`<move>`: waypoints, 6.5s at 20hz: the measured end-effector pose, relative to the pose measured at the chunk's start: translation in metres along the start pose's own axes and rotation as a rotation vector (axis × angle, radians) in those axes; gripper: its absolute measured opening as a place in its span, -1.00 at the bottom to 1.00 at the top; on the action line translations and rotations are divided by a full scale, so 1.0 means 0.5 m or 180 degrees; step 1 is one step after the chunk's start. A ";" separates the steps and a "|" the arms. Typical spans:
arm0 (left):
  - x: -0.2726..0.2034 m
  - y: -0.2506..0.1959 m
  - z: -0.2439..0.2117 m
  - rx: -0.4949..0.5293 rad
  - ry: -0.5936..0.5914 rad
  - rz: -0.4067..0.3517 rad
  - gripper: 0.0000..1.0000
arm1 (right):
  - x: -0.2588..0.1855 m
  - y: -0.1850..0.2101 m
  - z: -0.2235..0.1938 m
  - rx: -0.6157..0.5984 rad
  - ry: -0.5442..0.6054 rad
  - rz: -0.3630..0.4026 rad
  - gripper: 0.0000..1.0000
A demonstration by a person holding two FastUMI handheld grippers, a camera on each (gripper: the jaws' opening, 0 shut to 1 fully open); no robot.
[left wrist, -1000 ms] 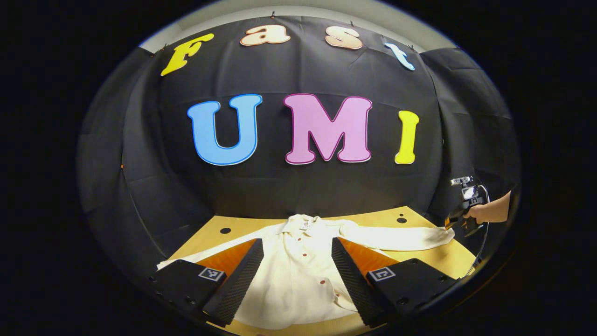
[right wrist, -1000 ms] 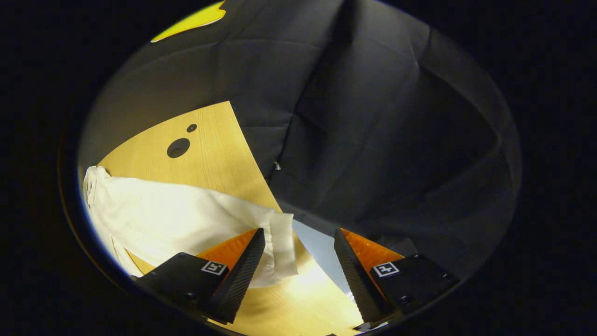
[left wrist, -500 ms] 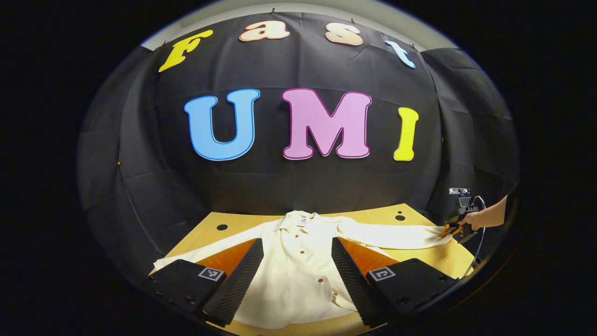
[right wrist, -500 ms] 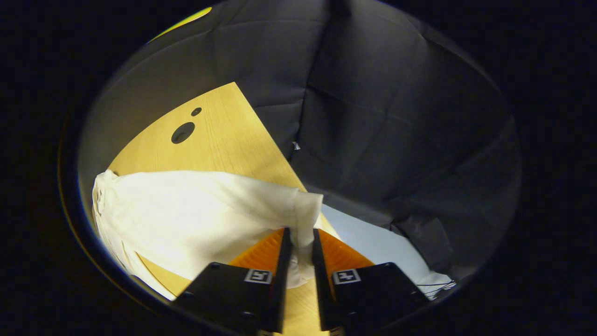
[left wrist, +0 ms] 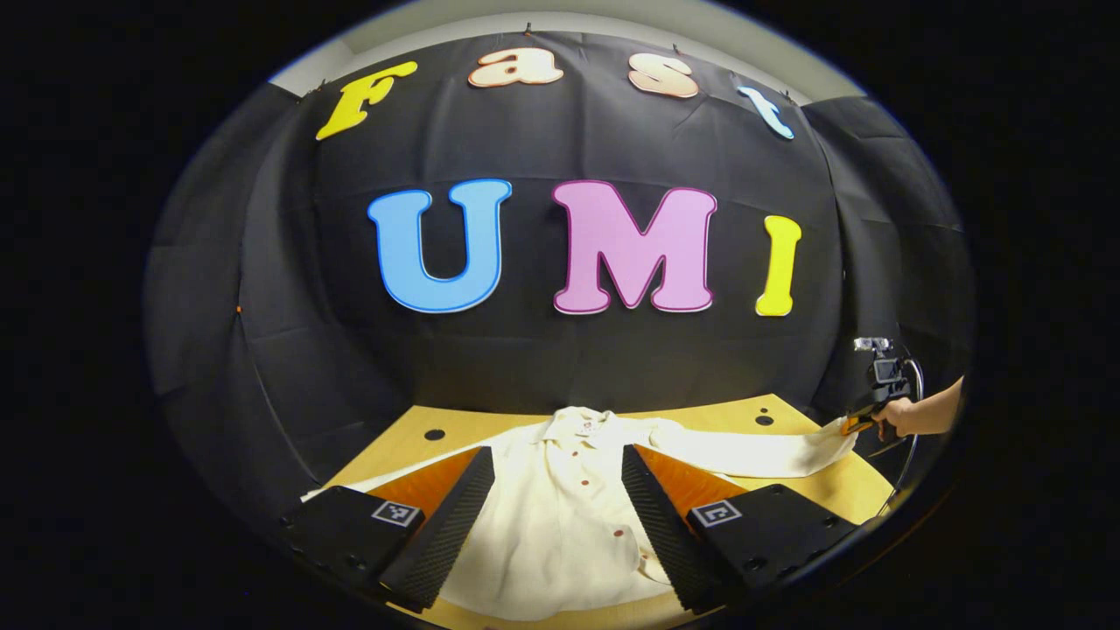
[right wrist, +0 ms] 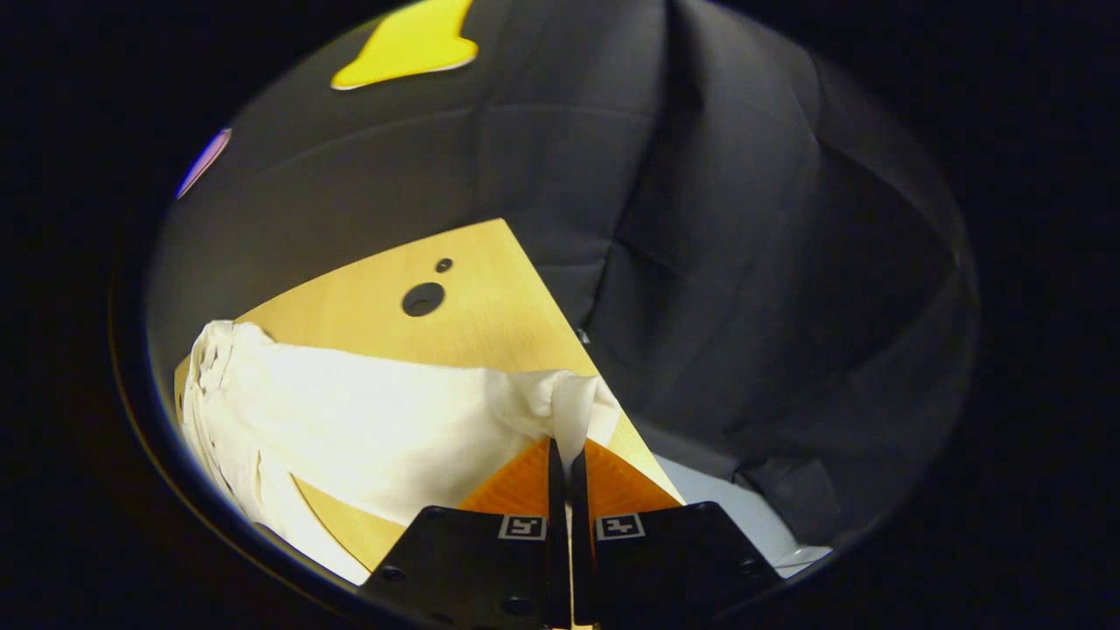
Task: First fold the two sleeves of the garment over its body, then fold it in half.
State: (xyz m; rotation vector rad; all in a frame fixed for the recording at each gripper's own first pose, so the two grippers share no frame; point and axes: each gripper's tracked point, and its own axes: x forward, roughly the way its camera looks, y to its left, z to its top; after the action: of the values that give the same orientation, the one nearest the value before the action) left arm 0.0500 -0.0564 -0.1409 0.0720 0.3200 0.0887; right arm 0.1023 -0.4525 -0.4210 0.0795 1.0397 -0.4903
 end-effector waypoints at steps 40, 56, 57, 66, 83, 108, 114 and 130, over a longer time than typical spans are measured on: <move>-0.030 0.471 -0.206 -0.0775 0.0392 0.0942 0.92 | -0.455 1.148 -0.002 -0.1404 -0.1053 0.2118 0.98; 0.152 0.807 -0.543 -0.0572 0.1745 0.1626 0.96 | -0.716 0.614 0.015 -0.0814 -0.2038 0.0912 0.94; 0.152 0.818 -0.566 -0.0603 0.1846 0.1632 0.96 | -0.728 0.581 0.007 -0.0789 -0.2073 0.0827 0.94; 0.159 0.823 -0.672 -0.0871 0.2352 0.1600 0.96 | -0.758 0.405 -0.080 -0.0770 -0.2082 0.0477 0.94; 0.280 0.701 -0.487 -0.1048 0.1938 0.0915 -0.87 | -0.671 0.338 -0.067 -0.0719 -0.1857 0.0515 0.94; 0.549 -0.495 -0.183 -0.0611 0.1532 -0.1971 -0.59 | -0.473 0.142 -0.137 -0.0263 -0.1209 0.0193 0.94; 0.539 -0.472 -0.184 -0.0607 0.1261 -0.1847 0.93 | -0.448 0.145 -0.165 -0.0291 -0.1087 0.0252 0.95; 0.209 -0.074 -0.405 -0.0319 0.1575 -0.1086 0.93 | -0.329 0.309 -0.409 -0.0538 0.0084 0.0873 0.96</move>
State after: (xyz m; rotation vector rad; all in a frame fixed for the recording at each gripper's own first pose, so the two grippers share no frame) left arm 0.0875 -0.0715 -0.3685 -0.1070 0.8161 -0.2202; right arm -0.0643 -0.1978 -0.4128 0.0769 1.0730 -0.1522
